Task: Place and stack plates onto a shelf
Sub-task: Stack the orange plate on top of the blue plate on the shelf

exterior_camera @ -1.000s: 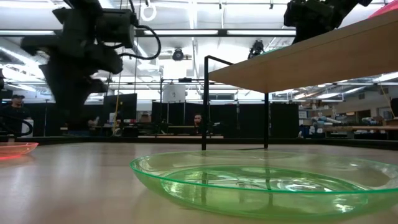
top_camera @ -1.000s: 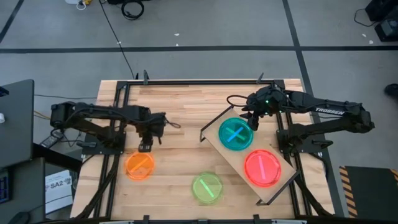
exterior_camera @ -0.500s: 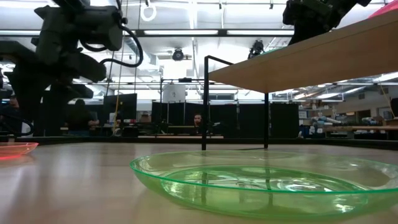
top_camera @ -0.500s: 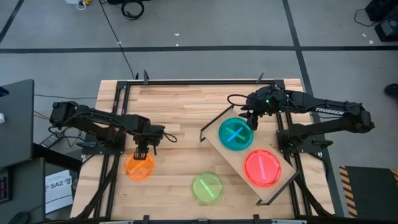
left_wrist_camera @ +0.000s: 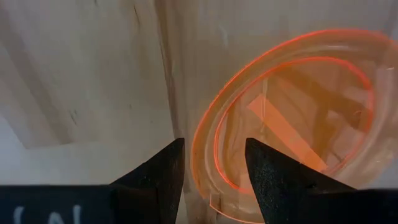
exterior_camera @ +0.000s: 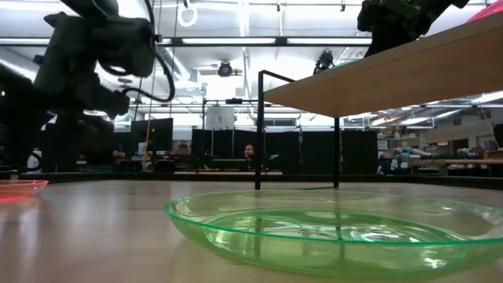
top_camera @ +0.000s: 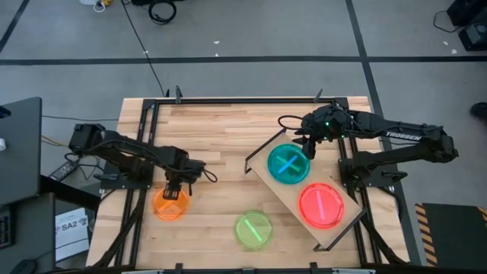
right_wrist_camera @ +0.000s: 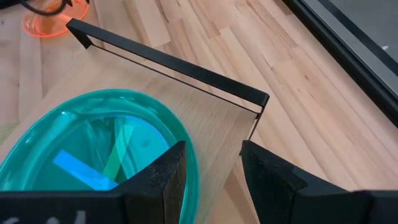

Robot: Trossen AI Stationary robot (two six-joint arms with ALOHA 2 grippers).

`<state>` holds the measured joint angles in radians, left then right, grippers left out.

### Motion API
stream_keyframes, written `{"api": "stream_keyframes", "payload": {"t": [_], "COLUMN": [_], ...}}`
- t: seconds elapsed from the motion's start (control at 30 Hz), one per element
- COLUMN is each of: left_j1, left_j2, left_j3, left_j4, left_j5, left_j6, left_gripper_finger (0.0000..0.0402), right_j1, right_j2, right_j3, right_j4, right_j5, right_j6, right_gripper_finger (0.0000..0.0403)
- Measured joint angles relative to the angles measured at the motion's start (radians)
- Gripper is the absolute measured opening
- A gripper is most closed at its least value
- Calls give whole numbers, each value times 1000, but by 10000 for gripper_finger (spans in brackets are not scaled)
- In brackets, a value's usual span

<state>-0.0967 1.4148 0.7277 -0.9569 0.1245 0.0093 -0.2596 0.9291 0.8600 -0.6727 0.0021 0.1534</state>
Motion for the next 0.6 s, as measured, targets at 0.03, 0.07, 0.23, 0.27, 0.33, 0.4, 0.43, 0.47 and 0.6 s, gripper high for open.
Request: {"api": "stream_keyframes", "payload": {"t": [0.03, 0.07, 0.23, 0.27, 0.33, 0.4, 0.43, 0.47, 0.6], "left_j1": [0, 0, 4, 4, 3, 3, 3, 3, 4], "left_j2": [16, 32, 103, 114, 139, 154, 163, 166, 169], "left_j3": [0, 0, 0, 0, 0, 0, 1, 3, 3], "left_j4": [0, 0, -1, 0, -1, -2, -3, -3, -3], "left_j5": [-4, -16, -31, -31, -31, -31, -31, -31, -35], "left_j6": [-2, -5, -14, -14, -14, -14, -14, -17, -16], "left_gripper_finger": [176, 175, 175, 175, 175, 175, 173, 170, 143], "right_j1": [0, 0, 0, 0, 0, 0, 0, 0, 0], "right_j2": [0, 0, 0, 0, 0, 0, 0, 0, 0], "right_j3": [0, 0, 0, 0, 0, 0, 0, 0, 0], "right_j4": [0, 0, 0, 0, 0, 0, 0, 1, 2], "right_j5": [0, 0, 0, 0, 0, 0, 0, 0, 0], "right_j6": [0, 0, 0, 0, -6, -19, -23, -24, -25], "right_gripper_finger": [161, 161, 161, 161, 161, 161, 161, 161, 161]}}
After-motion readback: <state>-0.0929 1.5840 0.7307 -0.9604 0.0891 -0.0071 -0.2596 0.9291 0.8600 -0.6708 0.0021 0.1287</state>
